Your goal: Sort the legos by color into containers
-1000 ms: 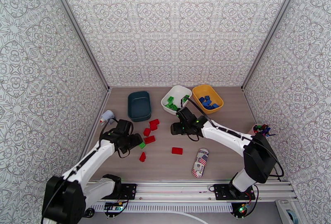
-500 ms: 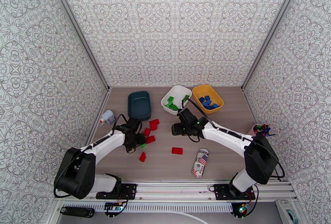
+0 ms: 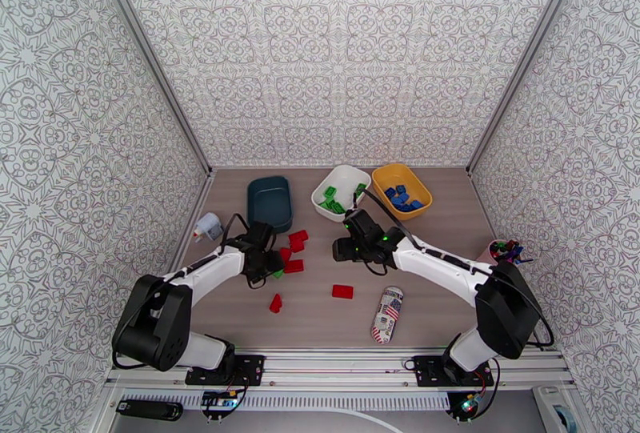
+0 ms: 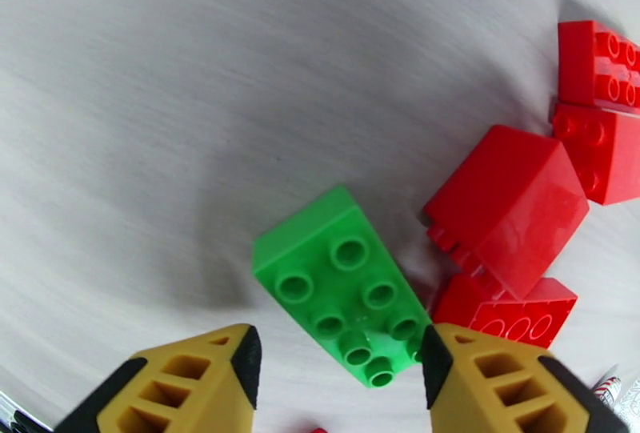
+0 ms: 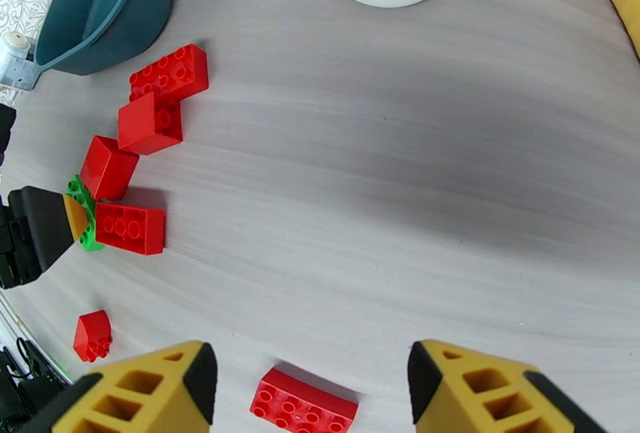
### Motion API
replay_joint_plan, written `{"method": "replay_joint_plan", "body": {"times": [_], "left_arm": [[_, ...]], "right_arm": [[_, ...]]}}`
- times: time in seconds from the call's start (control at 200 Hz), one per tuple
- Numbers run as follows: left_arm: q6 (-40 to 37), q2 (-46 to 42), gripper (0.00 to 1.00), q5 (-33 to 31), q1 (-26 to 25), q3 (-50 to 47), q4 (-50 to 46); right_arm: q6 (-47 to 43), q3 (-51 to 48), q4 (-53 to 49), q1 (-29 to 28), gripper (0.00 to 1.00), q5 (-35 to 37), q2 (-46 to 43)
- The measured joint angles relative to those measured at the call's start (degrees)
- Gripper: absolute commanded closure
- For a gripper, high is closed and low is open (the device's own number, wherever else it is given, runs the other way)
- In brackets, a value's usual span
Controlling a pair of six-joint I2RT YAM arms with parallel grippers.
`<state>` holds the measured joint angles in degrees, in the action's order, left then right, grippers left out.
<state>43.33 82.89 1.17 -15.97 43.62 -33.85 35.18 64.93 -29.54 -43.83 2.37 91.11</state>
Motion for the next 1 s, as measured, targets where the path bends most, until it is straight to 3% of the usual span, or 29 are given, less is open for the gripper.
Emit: {"method": "replay_joint_plan", "body": {"times": [0.18, 0.3, 0.49, 0.635, 0.89, 1.0], "left_arm": [[-1.9, -5.3, 0.46, -0.2, 5.7, -4.0, -2.1], [-3.1, -10.3, 0.4, 0.0, 9.0, -7.2, -4.4], [-3.6, -12.7, 0.29, 0.7, 9.0, -6.9, -6.9], [-3.5, -12.0, 0.28, 0.7, 8.8, -4.9, -7.4], [-4.5, -5.3, 0.33, 0.7, 8.9, -4.6, -6.3], [-4.7, -3.3, 0.44, 0.2, 8.9, -5.4, -5.5]], "right_arm": [[0.0, 0.0, 0.0, 0.0, 0.33, 0.0, 0.0], [0.0, 0.0, 0.2, 0.0, 0.33, 0.0, 0.0], [0.0, 0.0, 0.2, 0.0, 0.34, 0.0, 0.0], [0.0, 0.0, 0.2, 0.0, 0.34, 0.0, 0.0], [0.0, 0.0, 0.4, 0.0, 0.33, 0.0, 0.0], [0.0, 0.0, 0.4, 0.0, 0.33, 0.0, 0.0]]}}
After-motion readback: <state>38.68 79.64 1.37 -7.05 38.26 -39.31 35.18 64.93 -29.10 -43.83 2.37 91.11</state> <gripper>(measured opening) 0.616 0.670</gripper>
